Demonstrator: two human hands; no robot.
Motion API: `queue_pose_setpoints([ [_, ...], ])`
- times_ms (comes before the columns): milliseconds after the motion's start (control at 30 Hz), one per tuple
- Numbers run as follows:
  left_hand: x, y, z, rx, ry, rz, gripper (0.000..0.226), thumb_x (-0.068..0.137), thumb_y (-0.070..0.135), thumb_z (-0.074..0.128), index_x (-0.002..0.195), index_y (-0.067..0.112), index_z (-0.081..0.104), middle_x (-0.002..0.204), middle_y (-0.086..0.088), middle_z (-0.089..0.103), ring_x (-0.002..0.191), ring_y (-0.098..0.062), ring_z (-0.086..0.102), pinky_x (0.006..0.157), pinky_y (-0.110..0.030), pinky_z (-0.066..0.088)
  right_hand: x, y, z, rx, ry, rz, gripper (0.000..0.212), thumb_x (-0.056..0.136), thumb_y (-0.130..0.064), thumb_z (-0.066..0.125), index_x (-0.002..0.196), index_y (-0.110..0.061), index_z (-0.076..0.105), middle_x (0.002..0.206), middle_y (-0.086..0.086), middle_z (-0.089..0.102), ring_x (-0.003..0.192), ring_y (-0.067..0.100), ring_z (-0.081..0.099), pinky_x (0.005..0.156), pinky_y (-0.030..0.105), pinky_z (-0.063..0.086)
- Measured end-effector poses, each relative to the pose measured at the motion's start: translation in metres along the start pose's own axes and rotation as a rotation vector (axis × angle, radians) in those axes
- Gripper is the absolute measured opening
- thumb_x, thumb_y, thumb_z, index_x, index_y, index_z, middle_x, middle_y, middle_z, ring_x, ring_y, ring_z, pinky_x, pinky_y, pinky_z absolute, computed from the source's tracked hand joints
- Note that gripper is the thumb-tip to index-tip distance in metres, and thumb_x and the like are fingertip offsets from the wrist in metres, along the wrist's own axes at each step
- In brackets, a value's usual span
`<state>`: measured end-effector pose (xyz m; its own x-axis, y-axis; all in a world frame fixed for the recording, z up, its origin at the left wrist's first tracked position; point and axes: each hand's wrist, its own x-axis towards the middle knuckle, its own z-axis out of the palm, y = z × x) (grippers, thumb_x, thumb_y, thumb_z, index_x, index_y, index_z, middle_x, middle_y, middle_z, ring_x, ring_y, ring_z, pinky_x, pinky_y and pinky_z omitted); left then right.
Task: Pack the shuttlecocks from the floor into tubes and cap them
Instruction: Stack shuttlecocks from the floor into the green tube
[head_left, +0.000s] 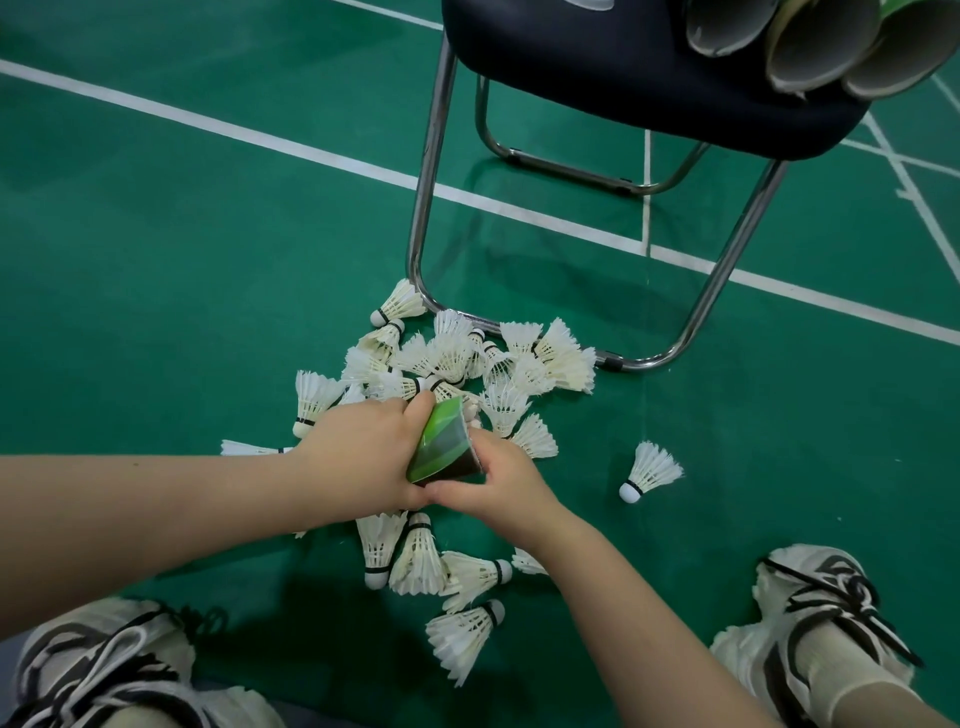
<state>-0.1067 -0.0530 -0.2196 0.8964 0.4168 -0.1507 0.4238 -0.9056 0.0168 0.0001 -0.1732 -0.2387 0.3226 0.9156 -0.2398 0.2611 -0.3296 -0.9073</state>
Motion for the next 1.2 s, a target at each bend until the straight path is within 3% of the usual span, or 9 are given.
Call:
queue_pose_setpoints([
  [267, -0.005, 0.010, 0.005, 0.079, -0.051, 0.124, 0.076, 0.075, 0.063, 0.054, 0.131, 0.020, 0.026, 0.112, 0.001, 0.054, 0.096, -0.020, 0.057, 0.066, -0.032, 0.044, -0.007, 0.000, 0.003, 0.113, -0.215, 0.084, 0.016, 0.067, -0.018, 0.076, 0.072, -0.027, 0.064, 0.074, -0.008, 0.064, 0.074, 0.008, 0.058, 0.078, 0.032, 0.050],
  [400, -0.006, 0.002, 0.003, 0.047, -0.033, 0.078, 0.071, 0.074, 0.062, 0.053, 0.127, 0.022, 0.028, 0.106, 0.004, 0.054, 0.094, -0.019, 0.058, 0.060, -0.029, 0.040, -0.002, 0.005, 0.018, 0.153, 0.023, 0.018, 0.037, 0.063, -0.051, 0.060, 0.065, -0.014, 0.060, 0.064, 0.003, 0.054, 0.064, 0.014, 0.050, 0.063, 0.032, 0.042],
  [533, -0.008, -0.006, 0.003, 0.001, -0.046, 0.038, 0.072, 0.073, 0.060, 0.056, 0.127, 0.024, 0.026, 0.109, 0.005, 0.054, 0.096, -0.017, 0.056, 0.060, -0.028, 0.040, -0.002, 0.009, 0.032, 0.194, 0.238, -0.101, 0.036, 0.072, -0.051, 0.055, 0.061, -0.017, 0.056, 0.057, -0.003, 0.047, 0.057, 0.011, 0.042, 0.056, 0.032, 0.037],
  [600, -0.009, -0.013, 0.005, -0.003, -0.045, 0.011, 0.073, 0.071, 0.061, 0.057, 0.127, 0.024, 0.027, 0.109, 0.004, 0.055, 0.094, -0.017, 0.057, 0.059, -0.028, 0.041, -0.003, 0.011, 0.035, 0.100, 0.317, -0.172, 0.031, 0.076, -0.049, 0.052, 0.076, -0.019, 0.060, 0.066, -0.007, 0.055, 0.063, 0.008, 0.048, 0.062, 0.034, 0.042],
  [700, -0.012, -0.026, 0.008, 0.001, -0.058, -0.021, 0.075, 0.069, 0.066, 0.057, 0.125, 0.023, 0.029, 0.105, 0.005, 0.056, 0.090, -0.016, 0.057, 0.060, -0.028, 0.045, -0.007, 0.024, 0.036, -0.043, 0.425, -0.115, 0.030, 0.072, -0.054, 0.053, 0.101, -0.047, 0.046, 0.094, -0.024, 0.056, 0.094, 0.001, 0.054, 0.087, 0.029, 0.044],
  [800, -0.018, -0.036, 0.010, 0.016, -0.075, -0.020, 0.076, 0.070, 0.068, 0.056, 0.124, 0.024, 0.027, 0.104, 0.004, 0.054, 0.092, -0.017, 0.056, 0.062, -0.030, 0.047, -0.014, 0.044, 0.042, -0.140, 0.354, 0.035, 0.052, 0.068, -0.061, 0.057, 0.114, -0.051, 0.033, 0.108, -0.029, 0.046, 0.108, -0.001, 0.044, 0.098, 0.027, 0.036],
  [967, -0.022, -0.039, 0.010, 0.031, -0.069, -0.019, 0.078, 0.073, 0.065, 0.055, 0.130, 0.022, 0.024, 0.109, 0.002, 0.053, 0.099, -0.019, 0.054, 0.067, -0.033, 0.048, -0.023, 0.086, 0.068, -0.472, 0.051, 0.193, 0.082, 0.073, -0.059, 0.064, 0.141, -0.029, 0.027, 0.138, -0.012, 0.035, 0.127, 0.008, 0.031, 0.110, 0.032, 0.024],
  [1100, -0.022, -0.037, 0.012, 0.021, -0.090, -0.019, 0.081, 0.073, 0.065, 0.055, 0.132, 0.021, 0.022, 0.111, 0.001, 0.053, 0.101, -0.020, 0.054, 0.067, -0.032, 0.046, -0.024, 0.102, 0.085, -0.761, -0.119, 0.181, 0.063, 0.084, -0.041, 0.057, 0.139, -0.031, 0.027, 0.137, -0.007, 0.032, 0.123, 0.018, 0.034, 0.103, 0.032, 0.025],
  [1200, -0.021, -0.037, 0.015, 0.011, -0.088, -0.016, 0.081, 0.073, 0.065, 0.055, 0.133, 0.021, 0.023, 0.113, 0.001, 0.053, 0.102, -0.020, 0.054, 0.068, -0.033, 0.048, -0.020, 0.105, 0.087, -0.771, -0.029, 0.158, 0.050, 0.088, -0.020, 0.051, 0.134, -0.031, 0.037, 0.130, -0.006, 0.040, 0.115, 0.019, 0.042, 0.097, 0.031, 0.029],
])
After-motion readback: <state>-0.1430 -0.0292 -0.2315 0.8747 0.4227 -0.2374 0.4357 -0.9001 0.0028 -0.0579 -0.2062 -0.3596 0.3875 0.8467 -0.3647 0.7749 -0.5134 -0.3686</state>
